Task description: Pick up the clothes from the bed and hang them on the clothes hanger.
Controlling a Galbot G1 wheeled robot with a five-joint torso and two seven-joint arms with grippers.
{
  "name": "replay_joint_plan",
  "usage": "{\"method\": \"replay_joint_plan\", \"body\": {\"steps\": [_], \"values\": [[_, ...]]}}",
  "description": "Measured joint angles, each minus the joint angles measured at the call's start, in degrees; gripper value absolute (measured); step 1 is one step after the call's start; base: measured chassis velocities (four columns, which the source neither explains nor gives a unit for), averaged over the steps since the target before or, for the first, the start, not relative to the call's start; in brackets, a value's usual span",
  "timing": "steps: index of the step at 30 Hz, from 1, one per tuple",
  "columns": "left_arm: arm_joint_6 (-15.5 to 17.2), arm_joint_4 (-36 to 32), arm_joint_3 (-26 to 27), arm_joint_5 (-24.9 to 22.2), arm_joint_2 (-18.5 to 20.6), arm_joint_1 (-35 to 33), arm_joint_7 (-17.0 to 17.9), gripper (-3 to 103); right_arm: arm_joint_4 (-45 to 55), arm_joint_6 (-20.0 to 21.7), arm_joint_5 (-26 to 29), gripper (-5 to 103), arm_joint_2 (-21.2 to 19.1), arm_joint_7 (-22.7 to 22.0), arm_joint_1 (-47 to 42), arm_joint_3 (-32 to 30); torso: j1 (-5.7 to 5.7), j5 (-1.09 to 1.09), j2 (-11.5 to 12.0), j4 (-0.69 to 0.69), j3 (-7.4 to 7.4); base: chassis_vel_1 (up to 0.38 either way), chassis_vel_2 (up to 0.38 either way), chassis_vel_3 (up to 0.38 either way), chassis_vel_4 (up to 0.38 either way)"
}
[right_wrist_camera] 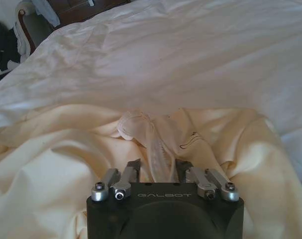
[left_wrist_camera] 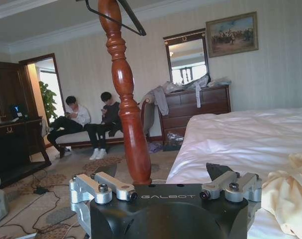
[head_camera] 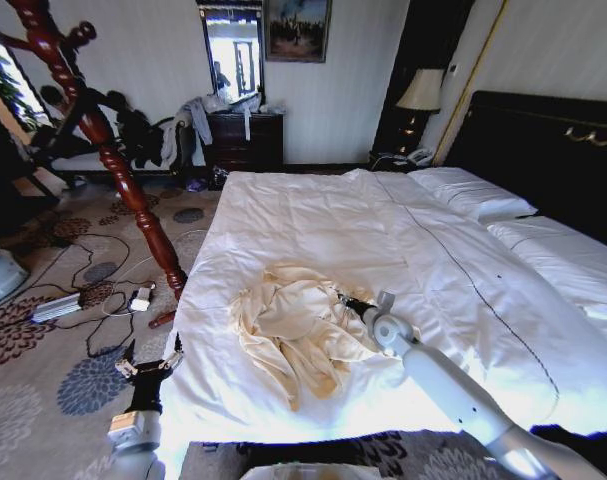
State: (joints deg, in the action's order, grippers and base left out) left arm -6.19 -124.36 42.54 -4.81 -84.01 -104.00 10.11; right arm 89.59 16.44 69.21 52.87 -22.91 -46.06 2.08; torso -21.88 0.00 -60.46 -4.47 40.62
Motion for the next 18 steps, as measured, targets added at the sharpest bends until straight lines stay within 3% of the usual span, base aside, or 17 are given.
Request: {"method": "replay_joint_plan", "body": {"steps": [11, 18], "values": [[0.0, 0.1, 0.1, -0.3, 0.1, 0.1, 0.1, 100, 1.2, -3.4, -8.1, 3, -1.5, 1.7, -2.0, 0.8, 0.00, 0.00, 0.0, 0.01, 0.00, 0.000, 0.000, 0.000, 0.000], [0.0, -0.3, 0.0, -0.3, 0.1, 0.0, 0.2, 100, 5.1, -5.0, -8.5, 0, -3.7, 3.3, -4.6, -2.3, 0.00, 0.01, 0.0, 0.00, 0.00, 0.000, 0.000, 0.000, 0.000]]}}
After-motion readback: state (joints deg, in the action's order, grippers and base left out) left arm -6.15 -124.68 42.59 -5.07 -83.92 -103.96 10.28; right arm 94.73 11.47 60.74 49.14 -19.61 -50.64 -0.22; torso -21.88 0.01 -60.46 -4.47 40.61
